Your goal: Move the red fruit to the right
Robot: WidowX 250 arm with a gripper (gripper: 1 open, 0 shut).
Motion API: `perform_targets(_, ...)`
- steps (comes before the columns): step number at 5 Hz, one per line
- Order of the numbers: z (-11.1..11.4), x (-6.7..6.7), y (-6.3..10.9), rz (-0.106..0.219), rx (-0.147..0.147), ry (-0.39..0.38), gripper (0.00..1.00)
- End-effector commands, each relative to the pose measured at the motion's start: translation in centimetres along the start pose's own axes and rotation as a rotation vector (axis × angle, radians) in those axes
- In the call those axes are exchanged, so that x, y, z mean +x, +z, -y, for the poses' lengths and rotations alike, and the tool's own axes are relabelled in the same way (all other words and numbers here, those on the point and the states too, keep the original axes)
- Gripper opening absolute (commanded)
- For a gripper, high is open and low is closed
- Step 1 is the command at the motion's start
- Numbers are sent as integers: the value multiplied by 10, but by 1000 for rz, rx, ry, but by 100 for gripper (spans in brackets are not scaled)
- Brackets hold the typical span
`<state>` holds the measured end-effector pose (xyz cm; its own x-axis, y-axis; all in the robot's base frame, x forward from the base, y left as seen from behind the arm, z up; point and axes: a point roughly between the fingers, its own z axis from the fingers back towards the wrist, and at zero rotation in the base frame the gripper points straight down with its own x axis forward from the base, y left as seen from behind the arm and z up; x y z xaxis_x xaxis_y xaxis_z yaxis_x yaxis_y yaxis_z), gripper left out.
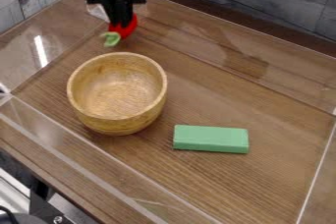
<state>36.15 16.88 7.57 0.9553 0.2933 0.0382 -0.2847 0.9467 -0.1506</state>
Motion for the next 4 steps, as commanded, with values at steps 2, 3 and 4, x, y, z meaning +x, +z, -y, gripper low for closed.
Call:
perform_targets(2,74,-9,43,80,-45,-79,0)
perform_targets(3,114,-22,30,63,-59,-126,0)
perform_targets(4,150,-32,12,46,-60,-171,0)
